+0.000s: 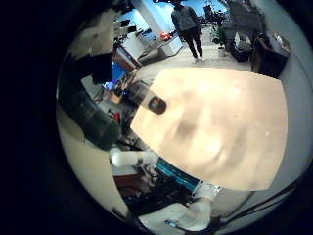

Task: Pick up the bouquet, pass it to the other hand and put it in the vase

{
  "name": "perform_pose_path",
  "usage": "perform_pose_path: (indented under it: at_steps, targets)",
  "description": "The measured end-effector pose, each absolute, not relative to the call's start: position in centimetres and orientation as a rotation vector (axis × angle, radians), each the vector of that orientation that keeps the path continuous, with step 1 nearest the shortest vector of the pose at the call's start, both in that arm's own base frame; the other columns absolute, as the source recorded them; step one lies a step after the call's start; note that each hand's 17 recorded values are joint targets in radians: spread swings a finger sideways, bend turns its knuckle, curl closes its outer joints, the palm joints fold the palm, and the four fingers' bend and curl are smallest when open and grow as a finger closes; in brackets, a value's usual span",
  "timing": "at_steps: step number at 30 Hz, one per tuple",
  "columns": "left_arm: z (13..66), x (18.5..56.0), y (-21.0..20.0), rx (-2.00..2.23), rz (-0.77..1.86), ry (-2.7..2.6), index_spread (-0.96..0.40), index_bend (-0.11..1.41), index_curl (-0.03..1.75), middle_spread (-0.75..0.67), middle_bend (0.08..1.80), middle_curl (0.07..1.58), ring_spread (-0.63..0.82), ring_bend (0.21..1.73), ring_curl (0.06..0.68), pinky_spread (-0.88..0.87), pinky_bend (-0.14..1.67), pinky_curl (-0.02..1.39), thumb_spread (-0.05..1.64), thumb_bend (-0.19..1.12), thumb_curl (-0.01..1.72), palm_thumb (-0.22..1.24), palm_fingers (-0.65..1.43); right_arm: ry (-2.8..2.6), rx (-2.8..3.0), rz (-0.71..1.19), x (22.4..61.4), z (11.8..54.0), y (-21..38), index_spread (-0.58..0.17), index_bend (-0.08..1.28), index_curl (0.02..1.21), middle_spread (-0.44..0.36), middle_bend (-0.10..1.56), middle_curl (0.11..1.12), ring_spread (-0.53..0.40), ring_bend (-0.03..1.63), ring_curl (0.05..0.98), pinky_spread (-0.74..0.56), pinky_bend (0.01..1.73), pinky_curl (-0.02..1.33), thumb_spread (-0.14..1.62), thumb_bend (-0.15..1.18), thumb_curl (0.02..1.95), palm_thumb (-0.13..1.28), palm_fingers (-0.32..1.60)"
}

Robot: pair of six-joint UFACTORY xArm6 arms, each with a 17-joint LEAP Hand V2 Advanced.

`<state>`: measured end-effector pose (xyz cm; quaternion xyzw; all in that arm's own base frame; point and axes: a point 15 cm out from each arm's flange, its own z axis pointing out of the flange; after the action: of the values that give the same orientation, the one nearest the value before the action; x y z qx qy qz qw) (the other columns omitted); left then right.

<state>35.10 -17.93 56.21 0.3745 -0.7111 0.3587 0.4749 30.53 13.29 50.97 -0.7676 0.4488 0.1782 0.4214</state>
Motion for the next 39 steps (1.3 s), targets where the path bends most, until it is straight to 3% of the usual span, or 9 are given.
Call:
perform_pose_path:
  at_steps: [7,11,15,17,23,28,30,33,39]
  targets:
    - [55.8,34.5,-19.1,0.891,0.844,-1.752,0.14,0.15,0.31,0.22,0.57,0.46,0.45,0.57,0.214,0.54,0.33,0.13,1.00,-0.03,0.32,0.20,0.37,1.167,-1.995,0.412,31.1,48.8,13.6,-0.218,1.20,0.85,-0.104,1.40,0.71,-0.174,1.48,0.651,-0.21,1.27,0.80,0.88,-0.01,1.06,1.15,1.16]
    - [55.7,34.4,-19.8,0.873,0.834,-1.745,0.08,0.21,0.34,0.08,0.70,0.53,0.26,0.63,0.223,0.39,0.35,0.11,0.99,-0.02,0.32,0.22,0.59,1.185,-2.054,0.400,31.1,47.4,14.0,-0.217,1.20,0.84,-0.104,1.40,0.71,-0.174,1.48,0.652,-0.21,1.26,0.81,0.88,-0.01,1.06,1.16,1.16]
    - [55.7,34.3,-20.3,0.851,0.847,-1.690,-0.07,0.20,0.38,-0.11,0.74,0.59,-0.11,0.86,0.295,0.02,0.69,0.19,1.01,0.01,0.34,0.33,1.03,1.215,-2.045,0.374,31.7,47.0,13.7,-0.217,1.20,0.84,-0.104,1.40,0.71,-0.174,1.48,0.653,-0.21,1.26,0.82,0.89,-0.01,1.06,1.15,1.16]
    - [56.0,34.5,-20.4,0.842,0.864,-1.651,-0.15,0.22,0.41,-0.20,0.78,0.65,-0.25,1.02,0.367,-0.14,0.90,0.27,1.05,0.08,0.38,0.51,1.21,1.232,-2.035,0.360,32.1,46.7,13.5,-0.217,1.20,0.84,-0.104,1.40,0.71,-0.174,1.48,0.653,-0.21,1.26,0.83,0.89,-0.01,1.05,1.15,1.15]
    - [57.2,35.7,-20.0,0.839,0.982,-1.536,-0.38,0.52,0.59,-0.37,0.95,0.77,-0.40,1.25,0.483,-0.38,1.28,0.44,1.08,0.17,0.49,0.77,1.28,1.265,-2.007,0.382,32.2,45.7,13.4,-0.219,1.20,0.84,-0.108,1.40,0.70,-0.178,1.46,0.648,-0.23,1.23,0.84,0.92,-0.06,0.98,1.02,1.14]
    - [57.5,35.9,-19.3,0.853,1.032,-1.551,-0.50,0.69,0.74,-0.44,1.08,0.84,-0.42,1.36,0.530,-0.44,1.39,0.50,1.09,0.17,0.55,0.83,1.19,1.328,-1.948,0.363,33.2,44.0,12.8,-0.255,1.00,0.78,-0.121,1.28,0.65,-0.194,1.38,0.598,-0.31,1.17,0.77,0.98,-0.09,0.81,0.78,1.03]
    - [57.7,36.1,-18.8,0.858,1.058,-1.557,-0.53,0.72,0.78,-0.45,1.11,0.85,-0.42,1.39,0.541,-0.44,1.42,0.52,1.09,0.16,0.57,0.85,1.16,1.355,-1.920,0.351,32.8,43.4,12.5,-0.310,0.65,0.71,-0.148,1.11,0.60,-0.238,1.38,0.583,-0.41,1.22,0.75,1.00,-0.06,0.72,0.67,0.70]
    - [58.6,36.7,-17.8,0.867,1.114,-1.590,-0.57,0.75,0.85,-0.46,1.14,0.87,-0.42,1.41,0.551,-0.45,1.44,0.54,1.09,0.15,0.60,0.86,1.13,1.366,-1.909,0.348,32.8,43.3,12.3,-0.347,0.44,0.64,-0.170,1.00,0.56,-0.264,1.35,0.551,-0.46,1.27,0.71,1.01,-0.05,0.66,0.64,0.57]
    - [62.0,37.8,-14.8,0.908,1.245,-1.711,-0.62,0.75,0.96,-0.47,1.16,0.89,-0.41,1.45,0.562,-0.45,1.46,0.56,1.10,0.12,0.64,0.88,1.10,1.373,-1.902,0.347,32.8,43.3,12.1,-0.372,0.31,0.52,-0.120,0.71,0.46,-0.182,1.18,0.473,-0.24,1.11,0.68,1.03,-0.03,0.57,0.61,0.10]
